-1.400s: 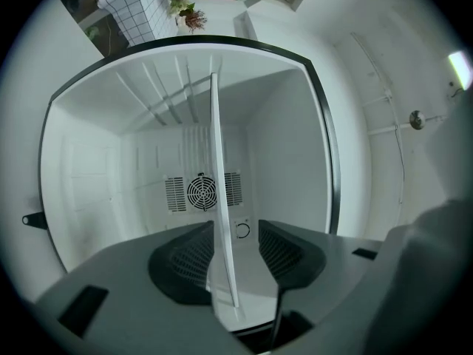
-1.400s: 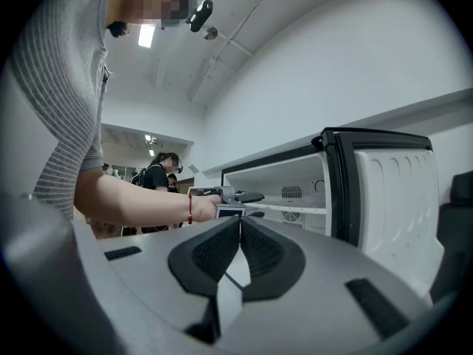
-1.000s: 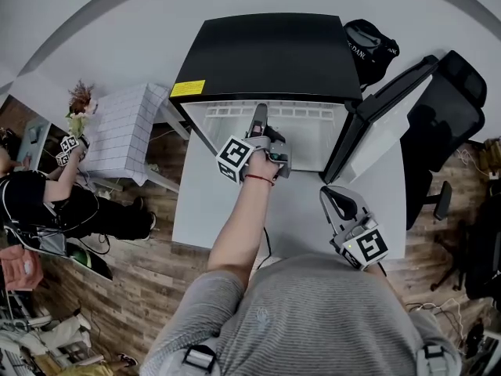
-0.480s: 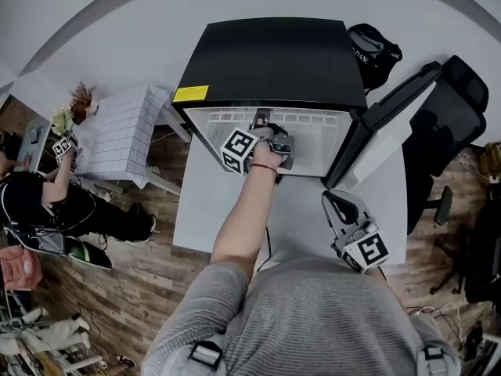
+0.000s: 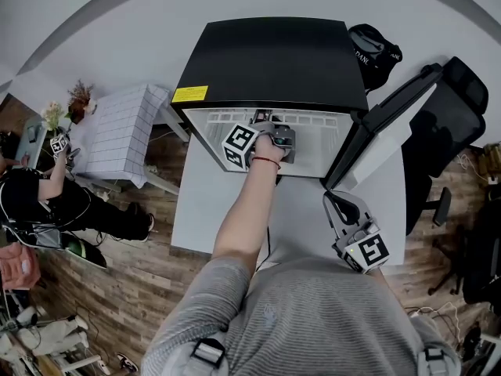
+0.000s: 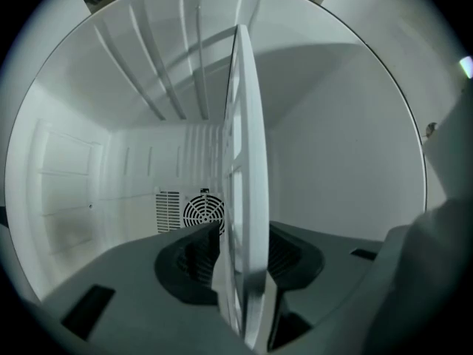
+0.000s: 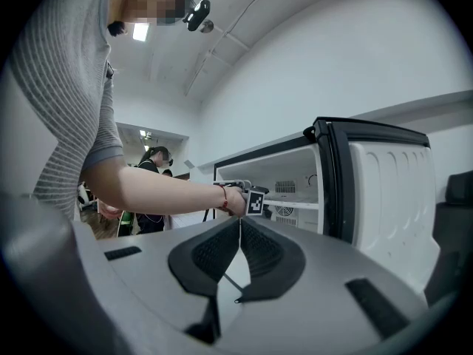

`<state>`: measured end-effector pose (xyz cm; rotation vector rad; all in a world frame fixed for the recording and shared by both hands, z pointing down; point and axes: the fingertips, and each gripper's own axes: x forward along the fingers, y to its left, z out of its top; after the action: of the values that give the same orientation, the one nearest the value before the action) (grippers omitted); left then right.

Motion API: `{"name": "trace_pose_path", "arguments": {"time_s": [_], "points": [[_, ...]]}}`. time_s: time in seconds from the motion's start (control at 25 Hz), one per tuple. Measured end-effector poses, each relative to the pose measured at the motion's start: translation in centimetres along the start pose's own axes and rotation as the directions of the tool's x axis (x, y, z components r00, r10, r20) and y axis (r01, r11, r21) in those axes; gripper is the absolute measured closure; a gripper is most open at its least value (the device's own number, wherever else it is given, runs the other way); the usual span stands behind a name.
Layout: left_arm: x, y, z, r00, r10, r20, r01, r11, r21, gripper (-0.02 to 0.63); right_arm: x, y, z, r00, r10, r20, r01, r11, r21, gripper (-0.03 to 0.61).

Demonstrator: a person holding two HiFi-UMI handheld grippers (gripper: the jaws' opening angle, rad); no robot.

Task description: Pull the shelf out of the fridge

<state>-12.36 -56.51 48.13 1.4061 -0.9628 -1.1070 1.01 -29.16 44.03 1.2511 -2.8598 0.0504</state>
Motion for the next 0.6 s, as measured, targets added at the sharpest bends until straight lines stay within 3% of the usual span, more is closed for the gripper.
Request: {"name": "trace_pose_path", "arguments": {"time_s": [0.12, 0.32, 0.6], "points": [[0.38, -0.03, -0.02, 1.0, 0.006, 0.006, -0.006, 1.0, -0.003, 0.47, -0.06, -0.12, -0.06, 1.0, -0.002, -0.005, 0.002, 1.0, 0.001, 0.565], [0.55, 0.48, 0.15, 0.999, 0.035, 0.027, -0.035, 0.999, 0.001, 0.572, -0.35, -0.36, -0.02, 1.0, -0.007, -0.005, 0.007, 1.0, 0.001, 0.565], [0.66, 0.6, 0.47, 0.999, 0.027, 0.045, -0.027, 1.0, 0.006, 0.575, -0.46, -0.67, -0.23, 1.0, -0.013, -0.013, 0.013, 1.0, 0.007, 0.565]]}}
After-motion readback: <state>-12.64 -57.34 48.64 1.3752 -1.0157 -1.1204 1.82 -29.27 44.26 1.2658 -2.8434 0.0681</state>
